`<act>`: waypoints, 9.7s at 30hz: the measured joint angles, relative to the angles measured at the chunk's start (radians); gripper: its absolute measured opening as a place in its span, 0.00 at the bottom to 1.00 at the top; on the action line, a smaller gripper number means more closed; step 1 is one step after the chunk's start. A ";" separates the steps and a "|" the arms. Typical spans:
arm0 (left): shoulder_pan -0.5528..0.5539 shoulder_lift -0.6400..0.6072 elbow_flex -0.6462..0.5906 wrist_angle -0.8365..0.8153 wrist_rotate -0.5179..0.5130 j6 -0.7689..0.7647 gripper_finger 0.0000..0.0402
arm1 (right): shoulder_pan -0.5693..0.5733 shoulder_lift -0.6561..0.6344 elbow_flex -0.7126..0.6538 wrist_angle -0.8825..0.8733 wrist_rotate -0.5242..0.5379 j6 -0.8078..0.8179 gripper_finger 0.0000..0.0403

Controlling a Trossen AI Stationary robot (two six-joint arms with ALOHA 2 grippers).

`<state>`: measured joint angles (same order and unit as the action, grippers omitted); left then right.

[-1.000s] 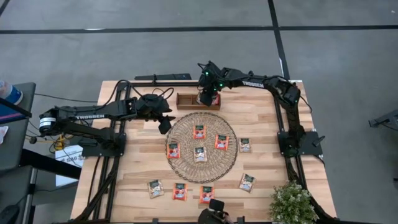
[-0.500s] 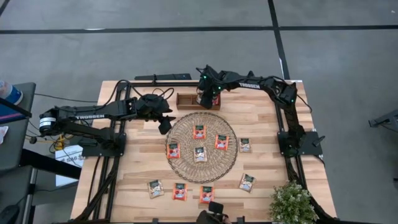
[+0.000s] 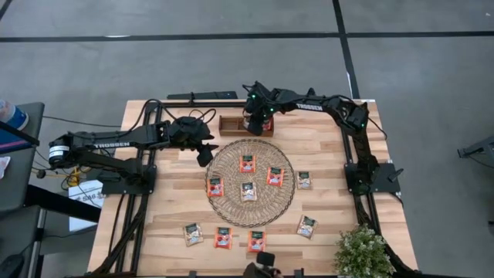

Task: Pick & Place Tea
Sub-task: Put the brown tea bag into the middle section of the wooden organizer

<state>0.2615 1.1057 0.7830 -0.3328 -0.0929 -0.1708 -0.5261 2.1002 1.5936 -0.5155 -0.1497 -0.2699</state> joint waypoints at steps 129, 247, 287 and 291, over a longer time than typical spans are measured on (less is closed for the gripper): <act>-0.046 0.000 0.000 -0.182 0.073 -0.155 0.47 | 0.314 -0.460 -0.757 -0.307 -0.001 0.129 0.36; 0.137 -0.654 -0.446 0.256 0.134 -0.182 0.47 | 0.216 0.066 0.283 -0.229 0.653 -0.232 0.00; 0.136 -0.682 -0.455 0.213 0.187 -0.180 0.47 | 0.203 0.146 0.282 -0.222 0.671 -0.287 0.00; 0.136 -0.682 -0.455 0.212 0.187 -0.179 0.47 | 0.204 0.146 0.282 -0.233 0.669 -0.288 0.00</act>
<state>0.3977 0.4240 0.3275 -0.1204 0.0937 -0.3497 -0.3224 2.2467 1.8756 -0.7487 0.5194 -0.5579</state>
